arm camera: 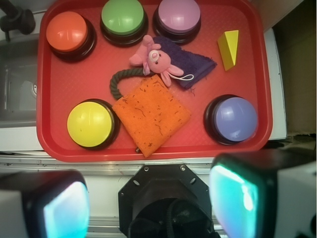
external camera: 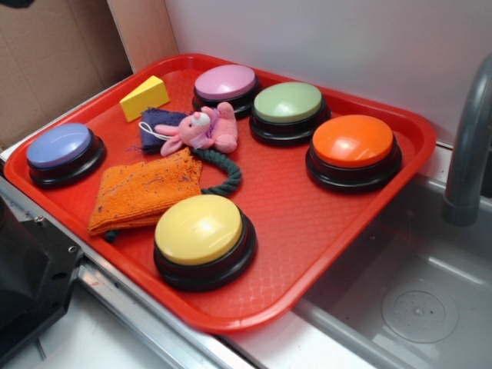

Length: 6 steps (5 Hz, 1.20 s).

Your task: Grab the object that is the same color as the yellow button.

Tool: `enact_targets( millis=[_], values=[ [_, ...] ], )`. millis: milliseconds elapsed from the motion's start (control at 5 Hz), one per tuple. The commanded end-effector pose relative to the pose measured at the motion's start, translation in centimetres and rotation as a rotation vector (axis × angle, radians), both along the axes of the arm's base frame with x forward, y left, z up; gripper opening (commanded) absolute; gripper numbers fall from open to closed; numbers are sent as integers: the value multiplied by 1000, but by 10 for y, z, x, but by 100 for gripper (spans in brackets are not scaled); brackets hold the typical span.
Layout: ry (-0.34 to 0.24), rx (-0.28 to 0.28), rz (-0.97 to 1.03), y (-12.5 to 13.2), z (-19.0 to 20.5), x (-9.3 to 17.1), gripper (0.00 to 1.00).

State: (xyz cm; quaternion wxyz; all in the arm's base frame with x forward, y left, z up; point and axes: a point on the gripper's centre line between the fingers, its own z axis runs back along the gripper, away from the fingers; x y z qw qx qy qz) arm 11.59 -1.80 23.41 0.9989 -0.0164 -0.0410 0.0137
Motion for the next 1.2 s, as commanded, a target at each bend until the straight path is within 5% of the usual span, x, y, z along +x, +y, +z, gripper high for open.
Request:
enact_targets(
  millis=[0, 600, 1000],
  values=[
    [0, 0, 0, 0, 0, 0, 100],
    [-52, -4, 270, 63, -48, 54, 100],
    [-142, -58, 409, 114, -86, 92, 100]
  ],
)
